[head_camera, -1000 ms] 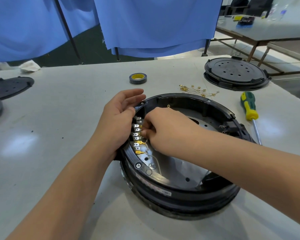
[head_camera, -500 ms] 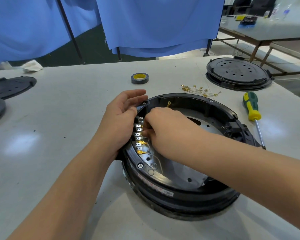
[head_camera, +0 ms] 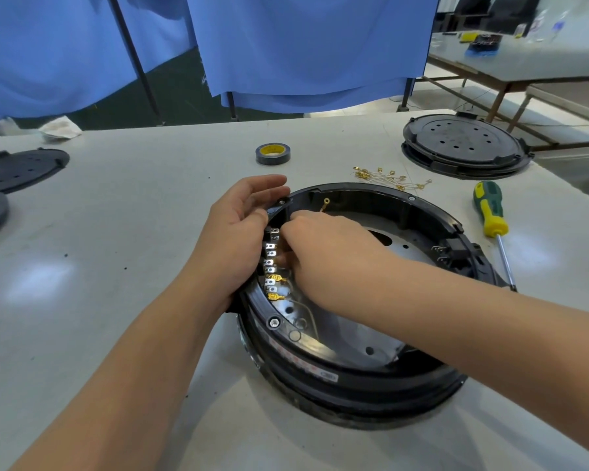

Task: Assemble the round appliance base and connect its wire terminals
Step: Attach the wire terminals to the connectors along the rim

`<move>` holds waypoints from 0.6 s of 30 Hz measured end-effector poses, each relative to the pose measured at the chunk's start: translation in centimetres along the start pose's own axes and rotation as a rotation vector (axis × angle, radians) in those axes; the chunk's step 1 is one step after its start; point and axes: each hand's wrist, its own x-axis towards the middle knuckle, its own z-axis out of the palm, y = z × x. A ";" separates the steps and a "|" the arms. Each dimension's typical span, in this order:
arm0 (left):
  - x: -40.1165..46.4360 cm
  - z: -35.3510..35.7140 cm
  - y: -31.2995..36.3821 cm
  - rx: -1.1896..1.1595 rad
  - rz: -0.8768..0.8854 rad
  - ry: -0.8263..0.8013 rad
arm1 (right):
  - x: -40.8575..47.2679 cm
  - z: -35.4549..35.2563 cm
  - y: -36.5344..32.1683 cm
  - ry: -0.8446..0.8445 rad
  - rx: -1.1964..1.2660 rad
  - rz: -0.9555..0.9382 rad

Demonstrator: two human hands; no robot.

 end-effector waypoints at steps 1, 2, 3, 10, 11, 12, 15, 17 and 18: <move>0.0 0.0 0.0 -0.001 -0.002 0.000 | 0.0 0.0 -0.1 -0.001 -0.003 0.003; 0.0 0.0 0.0 0.000 -0.003 -0.001 | 0.0 0.0 -0.1 -0.004 -0.001 0.010; 0.0 0.0 0.0 0.003 -0.003 0.001 | 0.0 0.0 -0.1 -0.006 0.008 0.021; 0.0 0.1 -0.1 0.020 -0.003 0.011 | 0.3 -0.3 -0.2 -0.072 0.073 0.105; 0.0 0.1 -0.1 0.027 0.000 0.011 | 0.4 -0.4 -0.3 -0.081 0.076 0.106; 0.0 0.2 -0.1 0.034 0.004 0.011 | 0.7 -0.5 -0.2 -0.100 0.061 0.105; 0.1 0.3 -0.2 0.036 0.004 0.009 | 1.3 -1.3 -0.5 -0.193 0.005 0.049; 0.1 0.3 -0.2 0.028 0.002 0.005 | 1.3 -1.5 -0.6 -0.224 -0.068 -0.001; 0.1 0.3 -0.2 0.020 0.001 0.002 | 1.3 -1.4 -0.6 -0.214 -0.090 -0.029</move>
